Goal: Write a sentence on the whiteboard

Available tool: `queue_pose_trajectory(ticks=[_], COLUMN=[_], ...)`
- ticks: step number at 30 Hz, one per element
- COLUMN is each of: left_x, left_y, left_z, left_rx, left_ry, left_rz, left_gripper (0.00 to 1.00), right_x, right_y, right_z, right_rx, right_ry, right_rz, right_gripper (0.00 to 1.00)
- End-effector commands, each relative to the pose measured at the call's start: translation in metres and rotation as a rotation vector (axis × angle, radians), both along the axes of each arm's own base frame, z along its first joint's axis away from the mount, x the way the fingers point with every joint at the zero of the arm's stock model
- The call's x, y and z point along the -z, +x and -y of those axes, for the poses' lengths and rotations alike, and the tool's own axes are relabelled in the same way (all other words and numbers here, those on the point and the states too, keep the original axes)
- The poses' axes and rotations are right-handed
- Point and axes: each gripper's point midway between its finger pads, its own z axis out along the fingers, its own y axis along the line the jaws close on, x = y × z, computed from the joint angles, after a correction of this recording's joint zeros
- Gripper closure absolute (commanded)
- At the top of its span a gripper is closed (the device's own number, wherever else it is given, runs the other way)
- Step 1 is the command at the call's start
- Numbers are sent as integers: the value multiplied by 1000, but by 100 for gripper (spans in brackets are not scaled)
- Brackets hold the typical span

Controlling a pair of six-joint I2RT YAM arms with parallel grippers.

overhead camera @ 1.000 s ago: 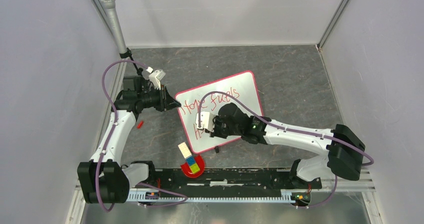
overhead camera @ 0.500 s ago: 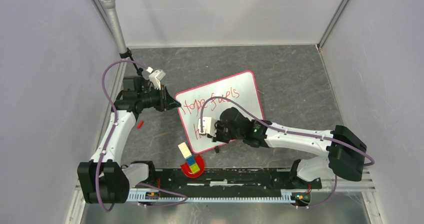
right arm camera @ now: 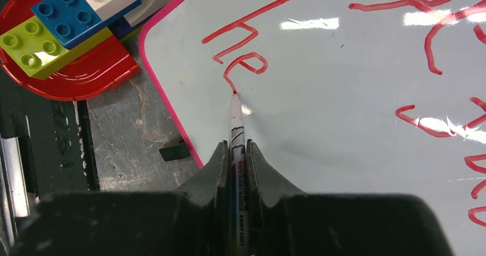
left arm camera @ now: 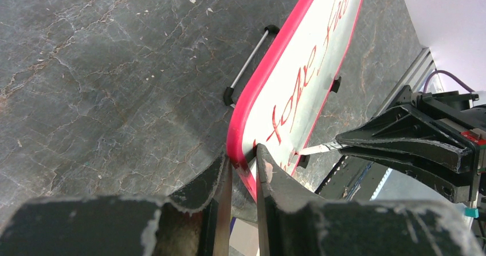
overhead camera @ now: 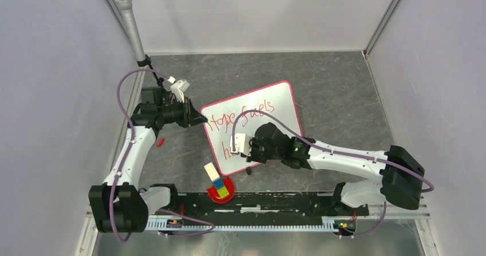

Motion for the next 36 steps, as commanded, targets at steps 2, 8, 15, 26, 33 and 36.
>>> queue_pose_trajectory(ticks=[2,8,15,26,33,36], left_x=[4,5,6,5,5,5], left_y=[-9,-8,-8,-9,-9,-10], left_z=[3,3,3,3,3,3], left_rx=[33,36,36,36,37,37], left_ry=[10,10,10,9,9,9], left_rz=[3,-1,-6,-3,1,1], left_gripper=[98,98,98,98,98,98], right_x=[-37,-40,-41,-44,-50,-49], right_y=[0,3,8,17,28,32], right_z=[-4,3,5,2,-3,-5], right_rx=[-25,-4,16,54,90,108], right_ry=[63,65,87,96,103,105], right_rz=[25,21,12,32,51,60], right_gripper=[100,100,100,100,100,100])
